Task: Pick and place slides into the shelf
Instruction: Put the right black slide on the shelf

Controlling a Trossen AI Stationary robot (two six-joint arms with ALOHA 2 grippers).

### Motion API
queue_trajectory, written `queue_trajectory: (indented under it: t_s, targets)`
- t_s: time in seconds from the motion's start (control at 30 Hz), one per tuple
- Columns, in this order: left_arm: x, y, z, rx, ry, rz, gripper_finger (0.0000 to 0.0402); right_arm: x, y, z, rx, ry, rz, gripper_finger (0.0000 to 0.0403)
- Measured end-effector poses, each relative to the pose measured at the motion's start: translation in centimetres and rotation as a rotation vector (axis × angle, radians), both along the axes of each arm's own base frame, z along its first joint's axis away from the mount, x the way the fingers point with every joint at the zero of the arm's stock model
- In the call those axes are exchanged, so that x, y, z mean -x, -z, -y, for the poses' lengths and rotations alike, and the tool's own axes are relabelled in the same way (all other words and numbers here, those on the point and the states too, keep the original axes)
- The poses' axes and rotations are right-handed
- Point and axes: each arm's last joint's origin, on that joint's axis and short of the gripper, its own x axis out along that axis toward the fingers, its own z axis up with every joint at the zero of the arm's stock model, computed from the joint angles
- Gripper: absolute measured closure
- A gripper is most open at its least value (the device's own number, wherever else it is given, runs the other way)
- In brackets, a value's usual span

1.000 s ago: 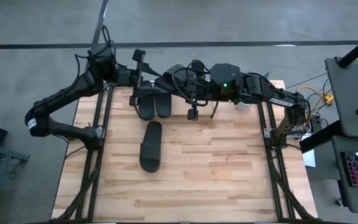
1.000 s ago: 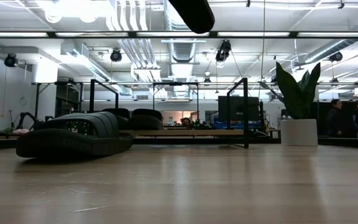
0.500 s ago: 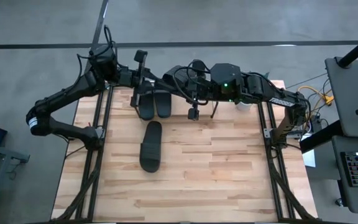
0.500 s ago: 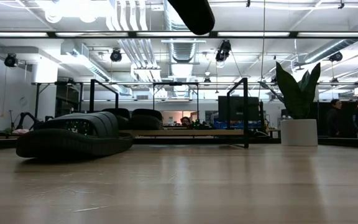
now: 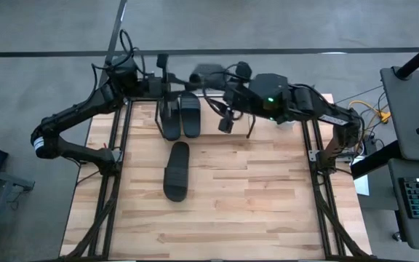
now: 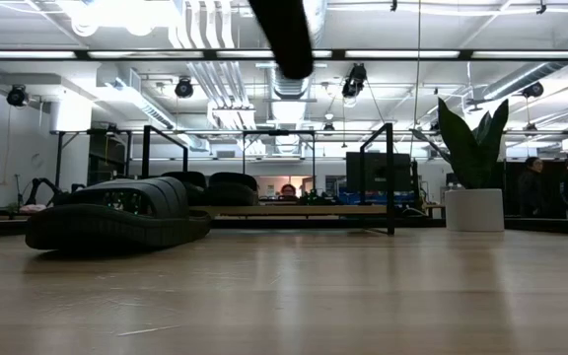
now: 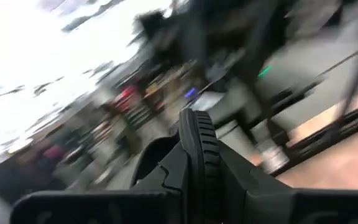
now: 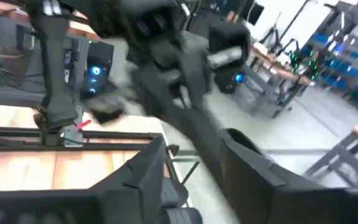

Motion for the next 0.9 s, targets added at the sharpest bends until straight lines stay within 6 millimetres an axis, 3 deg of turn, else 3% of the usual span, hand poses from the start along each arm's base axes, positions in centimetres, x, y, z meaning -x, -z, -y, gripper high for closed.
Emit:
queue_trajectory:
  t_s: [0.13,0.3,0.43,0.77,0.9]
  targets:
    - [-0.1,0.8,-0.4,-0.083,-0.150,-0.081,0.0373,0.9,-1.0,-0.8,0.035,-0.011,-0.003,0.0219]
    - [-1.3,1.7,0.2,-0.085,-0.141,-0.149,0.0373,1.0,0.2,-1.1,0.152,0.032,-0.160,0.0195]
    - [-1.9,1.7,0.8,-0.140,-0.164,-0.159,0.0373,0.8,1.7,-1.2,0.279,0.107,-0.334,0.0191]
    - [-4.0,2.8,0.9,-0.183,-0.319,-0.239,0.0374,-0.4,3.0,-1.2,0.337,0.123,-0.417,0.0192]
    - [-4.6,2.9,1.1,-0.181,-0.335,-0.260,0.0374,-0.9,4.2,-0.7,0.405,0.194,-0.533,0.0192]
